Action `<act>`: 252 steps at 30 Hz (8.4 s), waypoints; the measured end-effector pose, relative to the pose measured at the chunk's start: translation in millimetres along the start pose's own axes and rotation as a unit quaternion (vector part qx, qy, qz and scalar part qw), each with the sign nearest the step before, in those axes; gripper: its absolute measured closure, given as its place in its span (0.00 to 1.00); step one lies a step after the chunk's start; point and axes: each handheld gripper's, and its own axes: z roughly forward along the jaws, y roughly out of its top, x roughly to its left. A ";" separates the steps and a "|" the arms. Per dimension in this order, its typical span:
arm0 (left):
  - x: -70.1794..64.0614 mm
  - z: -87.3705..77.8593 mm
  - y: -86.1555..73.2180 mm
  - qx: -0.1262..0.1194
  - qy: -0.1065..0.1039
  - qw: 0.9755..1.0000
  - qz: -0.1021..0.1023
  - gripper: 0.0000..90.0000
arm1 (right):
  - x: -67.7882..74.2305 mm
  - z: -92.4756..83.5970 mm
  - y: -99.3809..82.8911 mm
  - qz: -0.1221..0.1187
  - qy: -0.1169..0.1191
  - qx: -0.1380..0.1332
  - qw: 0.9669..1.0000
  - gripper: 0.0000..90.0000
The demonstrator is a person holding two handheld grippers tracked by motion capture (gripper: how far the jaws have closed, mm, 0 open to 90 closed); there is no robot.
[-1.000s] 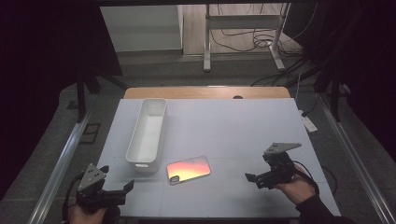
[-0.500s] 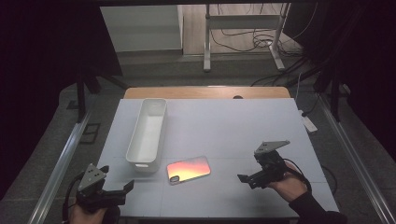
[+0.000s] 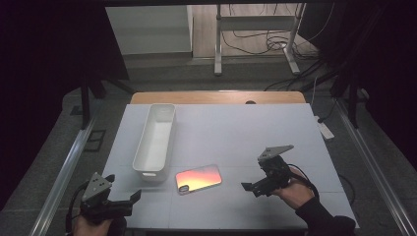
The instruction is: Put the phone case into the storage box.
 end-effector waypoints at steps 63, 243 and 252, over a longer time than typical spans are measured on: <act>0.3 0.6 0.2 0.003 -0.004 1.000 0.002 0.00 | 45.0 76.5 54.7 -0.089 0.035 0.060 0.994 0.00; -0.2 4.4 2.0 0.017 -0.018 1.000 0.015 0.00 | 20.0 191.1 120.0 -0.103 0.015 0.086 0.991 0.99; -0.7 4.7 2.1 0.018 -0.018 1.000 0.016 0.00 | 8.4 190.9 122.5 -0.084 0.002 0.084 0.993 0.99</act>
